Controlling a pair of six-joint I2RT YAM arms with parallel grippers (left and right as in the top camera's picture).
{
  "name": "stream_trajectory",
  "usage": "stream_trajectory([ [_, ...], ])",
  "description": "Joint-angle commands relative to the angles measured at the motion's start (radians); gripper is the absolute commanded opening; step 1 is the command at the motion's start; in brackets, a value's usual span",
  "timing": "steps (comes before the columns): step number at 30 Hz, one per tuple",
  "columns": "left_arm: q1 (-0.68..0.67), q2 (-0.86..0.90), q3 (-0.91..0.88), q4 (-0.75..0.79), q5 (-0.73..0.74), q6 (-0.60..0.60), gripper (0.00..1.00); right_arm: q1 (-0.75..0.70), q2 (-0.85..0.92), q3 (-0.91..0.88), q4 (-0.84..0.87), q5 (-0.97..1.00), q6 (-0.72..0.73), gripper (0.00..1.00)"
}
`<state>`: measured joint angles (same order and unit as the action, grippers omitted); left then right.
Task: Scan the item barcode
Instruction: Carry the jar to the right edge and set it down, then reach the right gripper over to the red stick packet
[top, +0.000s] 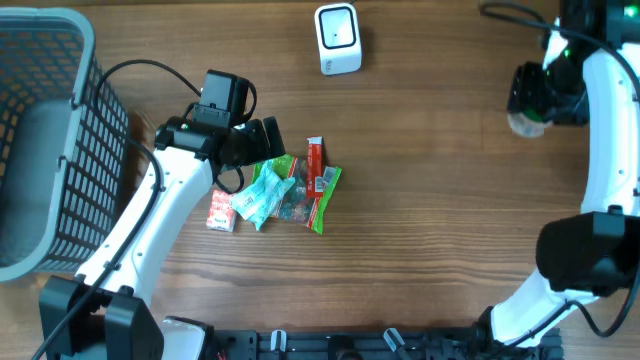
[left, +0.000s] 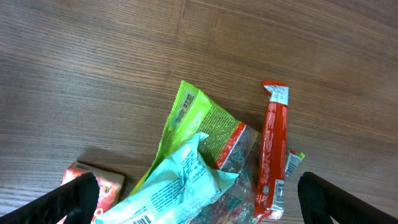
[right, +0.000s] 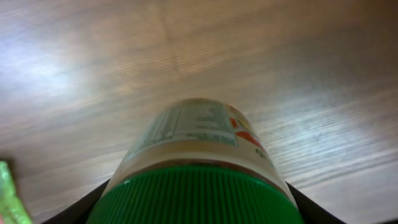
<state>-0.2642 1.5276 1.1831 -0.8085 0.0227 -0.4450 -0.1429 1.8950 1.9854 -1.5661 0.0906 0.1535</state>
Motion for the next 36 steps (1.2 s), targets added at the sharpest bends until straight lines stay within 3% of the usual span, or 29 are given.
stream_trajectory([
  [1, 0.003, -0.003, 0.012, 0.000, -0.013, 0.019, 1.00, -0.056, -0.019, -0.153, 0.109, 0.040, 0.040, 0.22],
  [10, 0.003, -0.003, 0.012, 0.000, -0.013, 0.019, 1.00, -0.119, -0.019, -0.596, 0.592, 0.038, 0.058, 0.22],
  [11, 0.003, -0.003, 0.012, 0.000, -0.013, 0.019, 1.00, -0.127, -0.019, -0.624, 0.627, 0.032, 0.057, 0.25],
  [13, 0.003, -0.003, 0.012, 0.000, -0.013, 0.019, 1.00, -0.135, -0.017, -0.674, 0.690, 0.028, 0.058, 0.39],
  [14, 0.003, -0.003, 0.012, 0.000, -0.013, 0.019, 1.00, -0.137, -0.017, -0.689, 0.711, 0.029, 0.058, 0.57],
  [15, 0.003, -0.003, 0.012, 0.000, -0.013, 0.019, 1.00, -0.137, -0.017, -0.703, 0.731, 0.029, 0.058, 0.82],
  [16, 0.003, -0.003, 0.012, 0.000, -0.013, 0.019, 1.00, -0.137, -0.017, -0.706, 0.736, 0.027, 0.058, 0.99],
  [20, 0.003, -0.003, 0.012, 0.000, -0.013, 0.019, 1.00, -0.137, -0.020, -0.673, 0.698, 0.017, 0.048, 1.00],
  [26, 0.003, -0.003, 0.012, 0.000, -0.013, 0.019, 1.00, -0.135, -0.026, -0.396, 0.451, -0.045, 0.038, 1.00],
  [30, 0.003, -0.003, 0.012, 0.000, -0.013, 0.019, 1.00, -0.133, -0.028, -0.199, 0.303, -0.309, 0.026, 1.00],
  [33, 0.003, -0.003, 0.012, 0.000, -0.013, 0.019, 1.00, -0.119, -0.031, -0.184, 0.307, -0.602, 0.026, 1.00],
  [36, 0.003, -0.003, 0.012, 0.000, -0.013, 0.019, 1.00, -0.079, -0.029, -0.224, 0.313, -0.729, 0.027, 1.00],
])
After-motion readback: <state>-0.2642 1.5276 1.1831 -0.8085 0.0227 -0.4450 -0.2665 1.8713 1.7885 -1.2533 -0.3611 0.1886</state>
